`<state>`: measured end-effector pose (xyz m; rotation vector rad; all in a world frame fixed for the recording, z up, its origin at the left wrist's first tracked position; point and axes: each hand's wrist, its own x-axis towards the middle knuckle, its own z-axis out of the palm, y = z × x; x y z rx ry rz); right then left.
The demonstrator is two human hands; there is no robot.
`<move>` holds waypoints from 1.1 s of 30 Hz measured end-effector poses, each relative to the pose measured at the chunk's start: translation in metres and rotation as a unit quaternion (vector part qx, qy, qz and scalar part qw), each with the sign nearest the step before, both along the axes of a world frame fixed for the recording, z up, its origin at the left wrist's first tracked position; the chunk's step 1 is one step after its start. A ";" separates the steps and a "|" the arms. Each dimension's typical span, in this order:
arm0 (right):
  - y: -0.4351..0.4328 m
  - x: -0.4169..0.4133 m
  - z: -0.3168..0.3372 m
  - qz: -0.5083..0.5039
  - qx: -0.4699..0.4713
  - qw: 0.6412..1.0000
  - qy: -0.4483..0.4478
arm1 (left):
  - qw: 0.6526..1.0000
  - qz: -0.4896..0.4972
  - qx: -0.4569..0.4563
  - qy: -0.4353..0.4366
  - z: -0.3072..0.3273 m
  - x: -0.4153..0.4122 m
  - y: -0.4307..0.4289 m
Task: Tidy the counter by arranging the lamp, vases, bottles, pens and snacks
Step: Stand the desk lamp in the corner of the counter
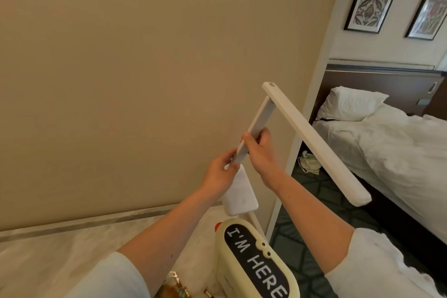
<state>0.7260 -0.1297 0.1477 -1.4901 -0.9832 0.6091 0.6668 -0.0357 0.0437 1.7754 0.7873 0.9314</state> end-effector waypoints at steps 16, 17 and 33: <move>0.034 0.035 -0.071 -0.021 -0.068 0.997 0.018 | 0.995 0.008 -0.099 0.031 -0.064 0.024 0.020; 0.035 0.036 -0.075 -0.023 -0.070 0.997 0.016 | 0.994 0.008 -0.106 0.030 -0.065 0.024 0.018; 0.049 0.051 -0.110 0.003 -0.113 0.993 -0.018 | 0.988 0.011 -0.145 0.050 -0.074 0.014 0.000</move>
